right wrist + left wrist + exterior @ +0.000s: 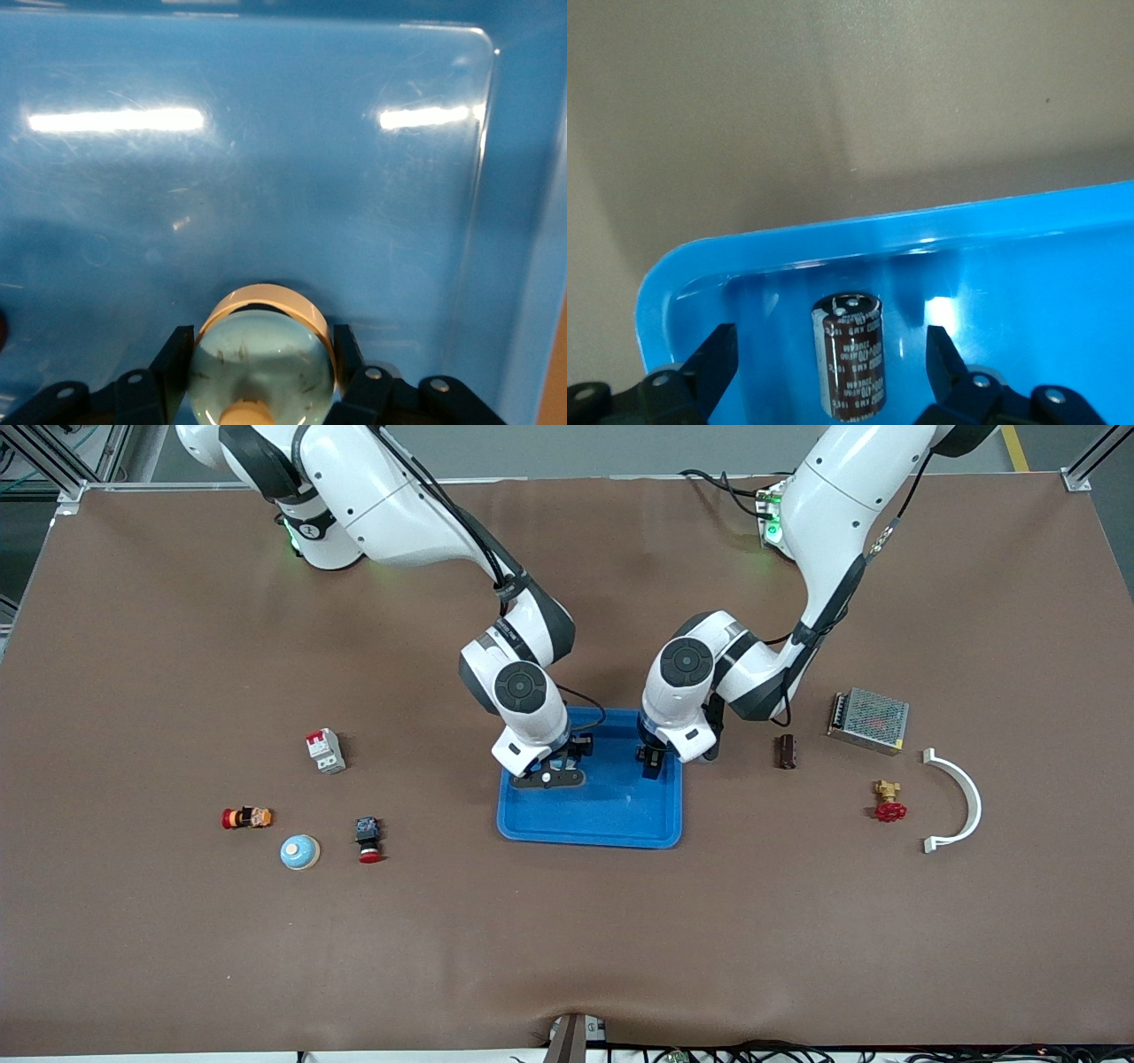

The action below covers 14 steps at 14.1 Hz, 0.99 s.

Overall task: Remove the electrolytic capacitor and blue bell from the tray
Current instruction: 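Grasp the capacitor with the left gripper while the right gripper grasps the bell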

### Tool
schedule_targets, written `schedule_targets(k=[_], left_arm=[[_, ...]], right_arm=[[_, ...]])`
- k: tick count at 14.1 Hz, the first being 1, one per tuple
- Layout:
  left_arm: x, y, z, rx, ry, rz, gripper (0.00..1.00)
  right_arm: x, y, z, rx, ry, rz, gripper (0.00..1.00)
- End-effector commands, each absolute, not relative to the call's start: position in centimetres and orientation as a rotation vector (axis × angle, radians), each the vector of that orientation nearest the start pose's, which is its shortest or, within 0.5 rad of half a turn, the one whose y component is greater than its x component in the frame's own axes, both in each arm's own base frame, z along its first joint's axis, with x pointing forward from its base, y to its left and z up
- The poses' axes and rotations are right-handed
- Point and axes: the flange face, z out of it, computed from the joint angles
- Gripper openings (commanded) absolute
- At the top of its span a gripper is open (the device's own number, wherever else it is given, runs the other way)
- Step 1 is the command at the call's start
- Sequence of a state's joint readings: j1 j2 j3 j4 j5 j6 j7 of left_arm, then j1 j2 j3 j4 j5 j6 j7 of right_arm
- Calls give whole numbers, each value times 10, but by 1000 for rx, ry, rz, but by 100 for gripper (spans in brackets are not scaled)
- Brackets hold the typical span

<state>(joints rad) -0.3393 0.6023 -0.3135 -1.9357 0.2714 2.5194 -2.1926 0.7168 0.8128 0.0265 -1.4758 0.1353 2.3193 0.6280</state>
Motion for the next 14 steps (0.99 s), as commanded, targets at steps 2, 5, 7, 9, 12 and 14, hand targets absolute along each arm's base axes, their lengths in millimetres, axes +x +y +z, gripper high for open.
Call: schedule_targets(k=[2,5,7,9,12,14], left_arm=[[493,-390,188,-2459,-1992,-24,0],[496,-387,187,-2475,-1970,-51,0],[497,-386,187,-2479,-1969,-50,0],[500,-386,186,-2476,-1976,-48,0],[508,-388,193,-2510,-1961,-59,0],[513,-385,204,-2536,-1902,-77,0]], right_arm=[[555,461,263,-3051,-67,201,45],[583,400,326,-3014,-182,306,45],[597,351,364,-2980,-268,376,45],[604,306,391,-2954,-364,435,45],[607,255,425,-2927,-468,464,45],[610,215,446,-2902,-551,471,45]])
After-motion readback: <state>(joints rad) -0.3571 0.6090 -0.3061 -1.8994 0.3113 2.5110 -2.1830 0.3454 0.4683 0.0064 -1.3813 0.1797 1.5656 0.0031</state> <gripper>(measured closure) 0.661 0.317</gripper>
